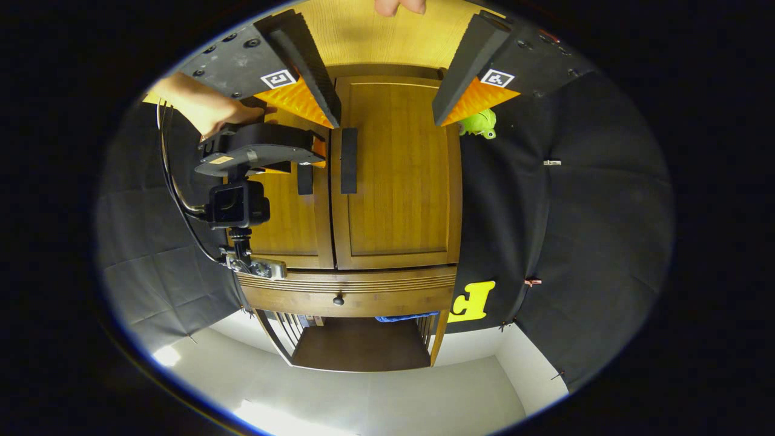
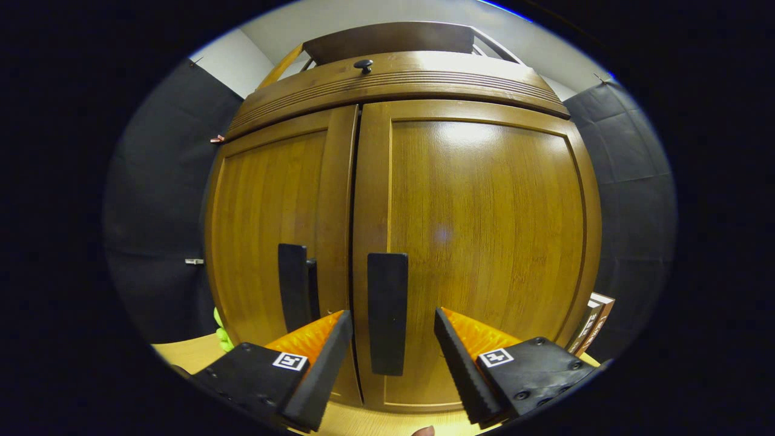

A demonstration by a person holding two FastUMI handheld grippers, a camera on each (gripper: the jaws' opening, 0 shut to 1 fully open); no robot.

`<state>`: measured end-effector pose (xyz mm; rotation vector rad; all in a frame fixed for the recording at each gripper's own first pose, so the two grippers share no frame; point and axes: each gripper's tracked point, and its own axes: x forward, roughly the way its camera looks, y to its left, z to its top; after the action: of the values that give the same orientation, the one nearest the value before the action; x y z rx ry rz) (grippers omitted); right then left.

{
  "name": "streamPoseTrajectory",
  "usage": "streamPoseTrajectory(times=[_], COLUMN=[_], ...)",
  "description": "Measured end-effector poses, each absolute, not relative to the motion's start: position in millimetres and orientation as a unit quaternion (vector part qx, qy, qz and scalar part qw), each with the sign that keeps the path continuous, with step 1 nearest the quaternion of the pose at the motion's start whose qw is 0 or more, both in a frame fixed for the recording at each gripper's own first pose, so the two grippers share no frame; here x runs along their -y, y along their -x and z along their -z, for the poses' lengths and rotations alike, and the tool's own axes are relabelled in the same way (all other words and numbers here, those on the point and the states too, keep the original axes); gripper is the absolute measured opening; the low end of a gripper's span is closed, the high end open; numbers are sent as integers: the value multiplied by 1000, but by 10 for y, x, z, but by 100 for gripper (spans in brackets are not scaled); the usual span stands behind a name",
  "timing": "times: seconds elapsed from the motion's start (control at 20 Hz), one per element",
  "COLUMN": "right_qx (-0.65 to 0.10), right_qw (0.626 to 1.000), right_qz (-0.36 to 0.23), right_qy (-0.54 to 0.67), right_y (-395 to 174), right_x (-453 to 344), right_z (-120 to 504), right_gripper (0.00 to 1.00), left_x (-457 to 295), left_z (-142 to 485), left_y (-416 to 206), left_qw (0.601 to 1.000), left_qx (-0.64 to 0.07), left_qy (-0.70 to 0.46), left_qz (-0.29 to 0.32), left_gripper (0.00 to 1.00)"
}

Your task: Open the right door of the double-door shoe cabinet with the right hand, and open the left door with the left hand.

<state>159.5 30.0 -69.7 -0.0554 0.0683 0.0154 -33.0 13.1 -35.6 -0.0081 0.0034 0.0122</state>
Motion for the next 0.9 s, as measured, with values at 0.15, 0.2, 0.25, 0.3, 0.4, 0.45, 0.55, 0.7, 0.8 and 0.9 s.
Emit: streamPoseTrajectory(times=[0.15,0.2,0.25,0.3,0.4,0.45,0.55,0.7,0.8,0.9], right_qx=[-39,-40,-43,-38,-36,-37,-44,-55,-58,-61], right_qw=[999,999,999,999,999,999,999,998,997,996], right_qz=[-4,2,2,1,3,2,-9,-31,-46,-60], right_qy=[13,8,3,11,32,33,23,11,5,3], right_y=[-1701,-1723,-1728,-1677,-1711,-1694,-1641,-1444,-1295,-1125], right_x=[-334,-311,-323,-329,-314,-313,-325,-322,-311,-280], right_z=[701,701,710,671,715,712,716,688,662,641], right_gripper=[72,61,51,40,31,27,22,20,20,20], left_x=[-165,-185,-207,-222,-235,-240,-254,-252,-248,-244], left_z=[372,372,366,380,385,377,367,364,344,329], left_y=[312,310,311,315,315,313,326,318,331,334], left_qw=[1000,1000,1000,1000,1000,1000,1000,1000,1000,1000], left_qx=[-4,-4,-4,-5,-7,-8,-8,-9,-8,-7], left_qy=[6,5,6,8,11,12,13,18,22,23], left_qz=[-9,-11,-13,-15,-16,-17,-17,-17,-18,-18], left_gripper=[95,93,93,94,94,93,94,95,95,95])
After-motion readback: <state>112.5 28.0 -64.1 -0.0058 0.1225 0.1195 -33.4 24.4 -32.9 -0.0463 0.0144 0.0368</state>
